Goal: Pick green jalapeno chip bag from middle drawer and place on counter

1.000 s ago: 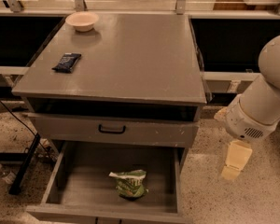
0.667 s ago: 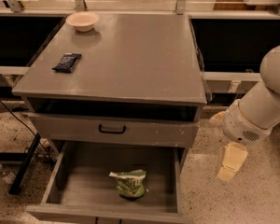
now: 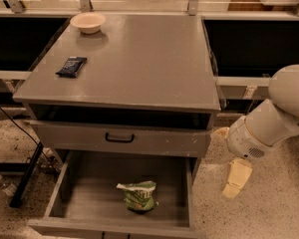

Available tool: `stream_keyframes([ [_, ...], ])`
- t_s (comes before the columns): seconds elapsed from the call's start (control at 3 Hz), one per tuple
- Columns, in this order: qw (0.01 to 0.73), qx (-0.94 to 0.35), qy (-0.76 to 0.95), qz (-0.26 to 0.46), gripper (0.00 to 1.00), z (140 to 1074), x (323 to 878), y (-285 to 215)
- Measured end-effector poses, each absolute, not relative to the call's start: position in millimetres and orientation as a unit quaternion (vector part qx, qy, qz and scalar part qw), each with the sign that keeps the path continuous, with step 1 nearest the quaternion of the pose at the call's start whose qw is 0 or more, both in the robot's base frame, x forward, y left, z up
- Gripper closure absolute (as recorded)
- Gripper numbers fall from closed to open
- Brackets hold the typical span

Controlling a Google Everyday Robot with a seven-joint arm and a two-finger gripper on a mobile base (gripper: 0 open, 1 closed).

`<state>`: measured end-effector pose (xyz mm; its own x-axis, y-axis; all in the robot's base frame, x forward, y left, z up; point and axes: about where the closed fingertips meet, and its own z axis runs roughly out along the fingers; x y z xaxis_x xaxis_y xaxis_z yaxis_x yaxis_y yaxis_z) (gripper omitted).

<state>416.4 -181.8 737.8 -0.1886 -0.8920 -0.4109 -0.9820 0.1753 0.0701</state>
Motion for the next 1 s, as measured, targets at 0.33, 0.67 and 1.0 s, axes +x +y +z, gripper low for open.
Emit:
stream_keyframes([
  [0.33, 0.140, -0.621, 0.754, 0.163, 0.00, 738, 416, -181],
  [0.67, 0.145, -0.619, 0.747, 0.195, 0.00, 719, 391, -171],
  [1.0, 0.148, -0.619, 0.745, 0.198, 0.00, 714, 392, -167],
])
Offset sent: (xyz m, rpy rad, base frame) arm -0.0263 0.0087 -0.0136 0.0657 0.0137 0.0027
